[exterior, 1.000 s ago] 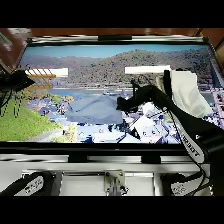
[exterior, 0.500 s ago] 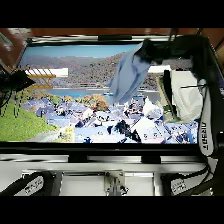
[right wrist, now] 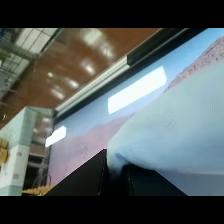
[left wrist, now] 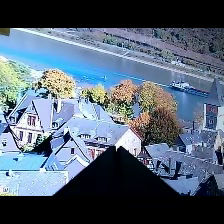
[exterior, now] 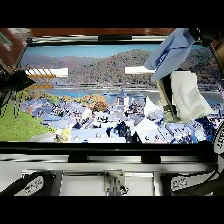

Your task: Fold the shirts.

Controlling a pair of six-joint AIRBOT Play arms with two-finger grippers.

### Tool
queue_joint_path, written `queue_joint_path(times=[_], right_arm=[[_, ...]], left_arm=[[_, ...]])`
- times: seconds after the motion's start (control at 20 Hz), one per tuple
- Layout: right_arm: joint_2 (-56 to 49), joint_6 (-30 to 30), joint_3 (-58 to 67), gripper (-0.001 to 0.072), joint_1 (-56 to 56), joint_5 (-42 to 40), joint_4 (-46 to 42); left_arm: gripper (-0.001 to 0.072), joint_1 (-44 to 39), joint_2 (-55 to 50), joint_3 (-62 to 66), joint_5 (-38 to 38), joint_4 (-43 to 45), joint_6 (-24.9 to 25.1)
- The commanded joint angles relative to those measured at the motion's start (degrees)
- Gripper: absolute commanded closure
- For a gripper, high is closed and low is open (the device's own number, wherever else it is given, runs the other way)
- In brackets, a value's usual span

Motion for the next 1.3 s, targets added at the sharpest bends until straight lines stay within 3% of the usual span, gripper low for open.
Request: queue_joint_path(times=[0.0,0.4,0.55,0.8,0.9,1.1,1.25], right_arm=[[0.0,-0.6,0.3,0.0632,-1.1,6.7,-0.6],[-3.3,-3.2,0.2,0.0632,0.2,28.1,-1.0],[-5.7,-3.2,0.2,0.0632,0.5,32.3,-1.0],[-6.3,-14.2,0.2,0.0633,-0.6,35.0,-1.1],[-6.2,-14.4,0.2,0.0632,-2.0,31.1,-1.4],[-3.4,-9.9,0.2,0.0632,-6.4,9.0,-4.4],[0.7,-1.3,0.2,0.0632,-9.0,-9.8,-22.3]], left_arm=[[0.0677,0.0,0.0,0.0,0.0,0.0,0.0],[0.0677,-0.1,0.0,0.0,0.0,0.0,0.0],[0.0677,-1.5,0.0,0.0,0.0,0.0,0.0],[0.0677,-5.2,0.0,0.0,0.0,0.0,0.0],[0.0677,-5.9,0.0,0.0,0.3,0.0,0.0],[0.0676,-5.9,0.0,0.0,-1.3,0.0,0.0],[0.0676,-5.9,0.0,0.0,-1.5,0.0,0.0]])
